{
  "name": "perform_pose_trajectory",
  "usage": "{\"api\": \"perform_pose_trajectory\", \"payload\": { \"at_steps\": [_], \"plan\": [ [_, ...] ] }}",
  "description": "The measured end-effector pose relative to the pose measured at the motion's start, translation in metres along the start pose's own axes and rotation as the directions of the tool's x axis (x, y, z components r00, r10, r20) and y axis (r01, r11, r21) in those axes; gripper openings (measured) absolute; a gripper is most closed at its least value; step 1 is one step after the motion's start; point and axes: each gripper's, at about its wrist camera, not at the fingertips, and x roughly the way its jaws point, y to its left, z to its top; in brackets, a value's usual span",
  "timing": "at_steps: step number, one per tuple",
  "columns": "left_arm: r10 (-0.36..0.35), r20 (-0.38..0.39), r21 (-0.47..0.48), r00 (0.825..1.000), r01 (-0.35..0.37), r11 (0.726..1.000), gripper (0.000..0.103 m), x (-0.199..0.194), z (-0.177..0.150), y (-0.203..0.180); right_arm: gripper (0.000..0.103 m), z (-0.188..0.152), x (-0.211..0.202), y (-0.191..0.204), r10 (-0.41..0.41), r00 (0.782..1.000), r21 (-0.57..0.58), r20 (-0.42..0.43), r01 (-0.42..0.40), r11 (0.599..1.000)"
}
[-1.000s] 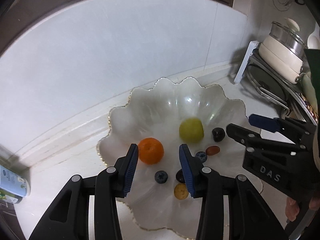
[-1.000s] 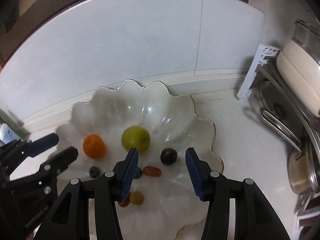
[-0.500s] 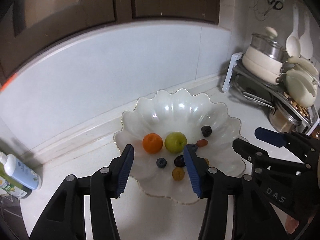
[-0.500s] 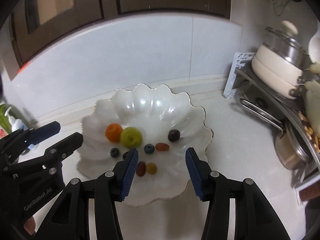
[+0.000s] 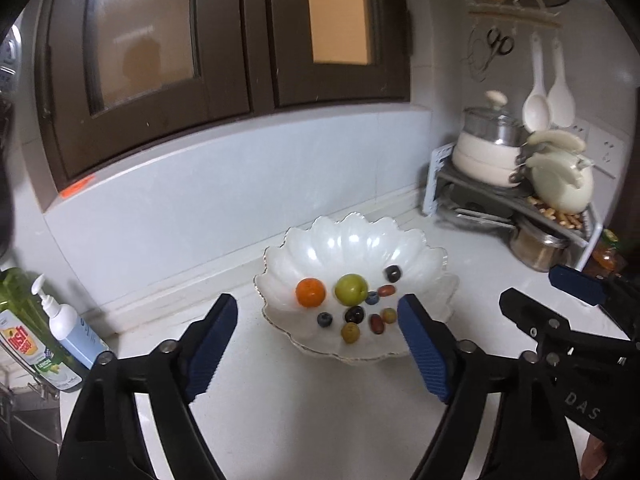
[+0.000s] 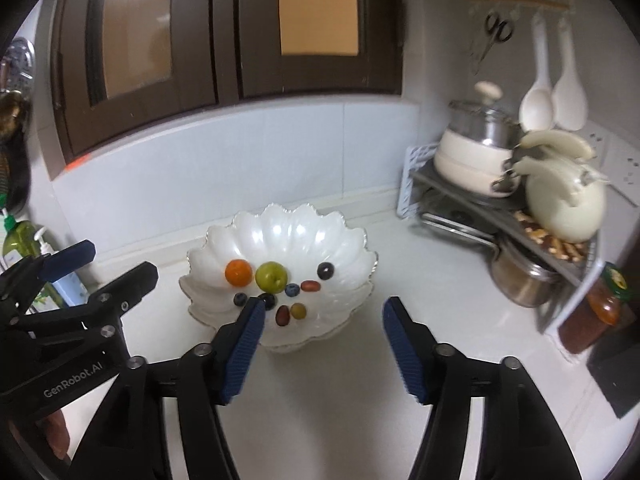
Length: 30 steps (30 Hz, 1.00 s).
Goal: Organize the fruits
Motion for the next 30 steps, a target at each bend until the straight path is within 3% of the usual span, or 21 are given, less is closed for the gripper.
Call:
{"api": "perform_pose_trajectory", "payload": {
  "at_steps": [6, 13, 17, 30],
  "plan": [
    [0.025, 0.098, -0.011, 0.995, -0.024, 1.0, 0.091, -0.05, -0.016, -0.006, 0.071, -0.019, -0.051, -0.006, -0.032, 0.994, 0.01, 0.102, 0.031, 0.999],
    [0.04, 0.149, -0.02, 0.988, -0.038, 0.999, 0.097, -0.119, -0.046, -0.019, 0.071, -0.051, -0.119, -0.011, -0.015, 0.987, 0.021, 0.159, 0.012, 1.0],
    [0.049, 0.163, -0.046, 0.985, -0.042, 0.998, 0.101, -0.163, -0.073, -0.028, 0.077, -0.076, -0.163, -0.011, -0.014, 0.983, 0.012, 0.183, 0.012, 1.0],
    [0.108, 0.168, -0.063, 0.98, -0.099, 0.993, 0.103, -0.281, -0.144, -0.046, 0.078, -0.144, -0.274, -0.009, 0.031, 0.977, -0.019, 0.213, -0.028, 0.999]
  ]
}}
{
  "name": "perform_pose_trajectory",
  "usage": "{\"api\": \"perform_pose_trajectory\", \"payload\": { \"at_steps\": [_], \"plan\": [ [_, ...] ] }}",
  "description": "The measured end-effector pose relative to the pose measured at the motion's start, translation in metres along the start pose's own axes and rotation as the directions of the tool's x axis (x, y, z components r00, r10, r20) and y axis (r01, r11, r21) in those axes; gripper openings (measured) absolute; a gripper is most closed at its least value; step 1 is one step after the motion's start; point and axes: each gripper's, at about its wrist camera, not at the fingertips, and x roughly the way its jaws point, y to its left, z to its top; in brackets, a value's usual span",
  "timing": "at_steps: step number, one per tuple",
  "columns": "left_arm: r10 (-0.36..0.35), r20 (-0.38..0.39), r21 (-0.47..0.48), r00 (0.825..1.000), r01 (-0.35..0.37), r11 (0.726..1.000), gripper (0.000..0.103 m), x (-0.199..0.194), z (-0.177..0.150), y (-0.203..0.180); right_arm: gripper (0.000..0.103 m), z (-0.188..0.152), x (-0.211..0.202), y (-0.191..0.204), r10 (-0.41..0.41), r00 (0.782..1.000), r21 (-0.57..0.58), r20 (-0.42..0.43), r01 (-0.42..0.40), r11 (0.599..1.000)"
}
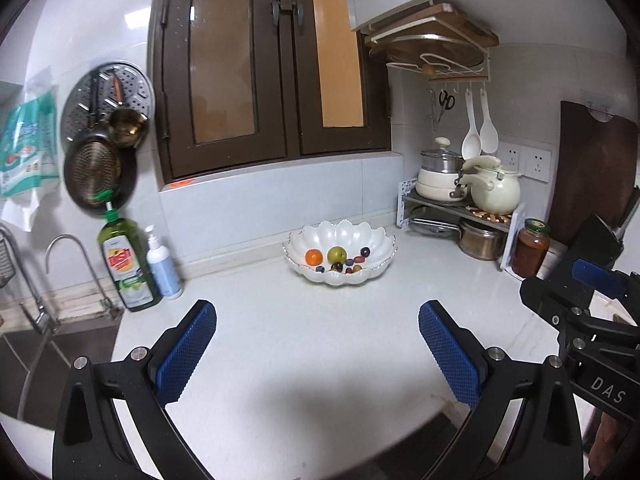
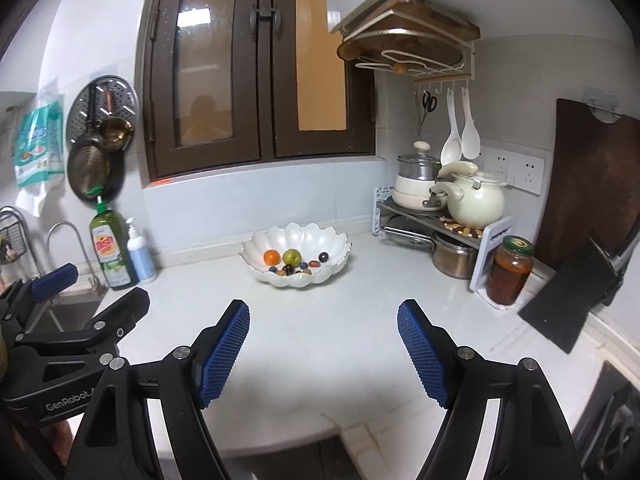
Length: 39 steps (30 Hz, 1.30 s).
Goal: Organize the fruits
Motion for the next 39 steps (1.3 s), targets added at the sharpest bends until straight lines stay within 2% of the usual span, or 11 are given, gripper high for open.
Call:
{"api": "perform_pose_trajectory", "payload": {
  "at_steps": [8, 14, 25, 39],
  "plan": [
    [0.017, 0.028, -0.017, 0.999, -0.017, 1.0, 0.103, -0.055, -0.014, 0.007, 0.08, -0.01, -0.046, 0.004, 0.01, 1.0, -0.003, 0.027, -0.01, 1.0],
    [0.003, 0.036, -0.002, 0.999, -0.003, 1.0, 0.103, -0.076, -0.019, 0.009, 0.08, -0.016, -0.067, 0.007, 0.005, 1.0, 0.01, 0.028, -0.005, 1.0],
    [-0.019, 0.04, 0.006, 0.999, 0.019, 1.0, 0.103, -0.098, -0.026, 0.011, 0.08, -0.029, -0.096, 0.01, -0.03, 0.999, 0.016, 0.039, 0.029, 0.999],
    [-0.012, 0.042, -0.006, 0.999, 0.012, 1.0, 0.103, -0.108, -0.032, 0.016, 0.08, -0.033, -0.102, 0.015, -0.016, 0.999, 0.002, 0.032, 0.016, 1.0]
  ]
}}
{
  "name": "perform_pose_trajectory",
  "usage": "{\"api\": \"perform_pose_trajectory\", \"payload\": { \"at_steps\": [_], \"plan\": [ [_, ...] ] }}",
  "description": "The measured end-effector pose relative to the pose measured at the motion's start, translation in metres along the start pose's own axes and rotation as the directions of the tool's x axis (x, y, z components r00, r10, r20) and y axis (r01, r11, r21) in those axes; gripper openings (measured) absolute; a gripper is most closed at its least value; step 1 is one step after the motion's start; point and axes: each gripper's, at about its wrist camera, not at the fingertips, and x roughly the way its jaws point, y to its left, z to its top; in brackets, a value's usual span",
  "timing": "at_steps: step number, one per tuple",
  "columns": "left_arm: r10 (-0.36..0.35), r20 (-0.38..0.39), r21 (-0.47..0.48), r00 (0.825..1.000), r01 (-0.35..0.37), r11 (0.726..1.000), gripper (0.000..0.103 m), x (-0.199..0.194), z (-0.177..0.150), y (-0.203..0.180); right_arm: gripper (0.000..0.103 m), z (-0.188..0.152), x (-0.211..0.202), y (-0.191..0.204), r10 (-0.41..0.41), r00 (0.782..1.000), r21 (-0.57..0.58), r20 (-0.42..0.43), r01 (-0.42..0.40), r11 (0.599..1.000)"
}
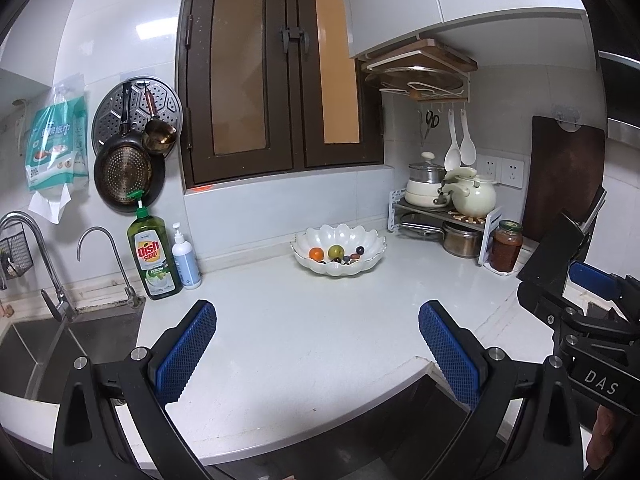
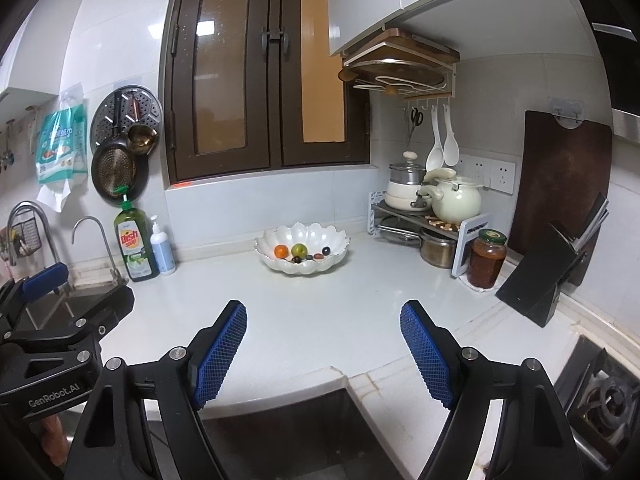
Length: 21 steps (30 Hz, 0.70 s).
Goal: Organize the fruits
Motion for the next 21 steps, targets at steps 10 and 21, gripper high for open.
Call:
{"api": "perform_pose_trajectory", "payload": {
  "at_steps": [10, 21],
  "plan": [
    [0.004, -0.001, 0.0, 1.0, -0.004, 1.0, 0.103, -0.0015, -0.0014, 0.0005, 0.08, -0.0009, 0.0009, 0.0015, 0.009, 1.0, -0.003, -0.01, -0.009, 1.0],
    [0.01, 0.001, -0.002, 1.0, -0.01, 1.0, 0.103, 0.0015, 0.0009, 0.0037, 0.08, 0.0009, 0.0044, 0.0042, 0.009, 1.0, -0.007, -0.009, -0.009, 1.0]
  ]
}}
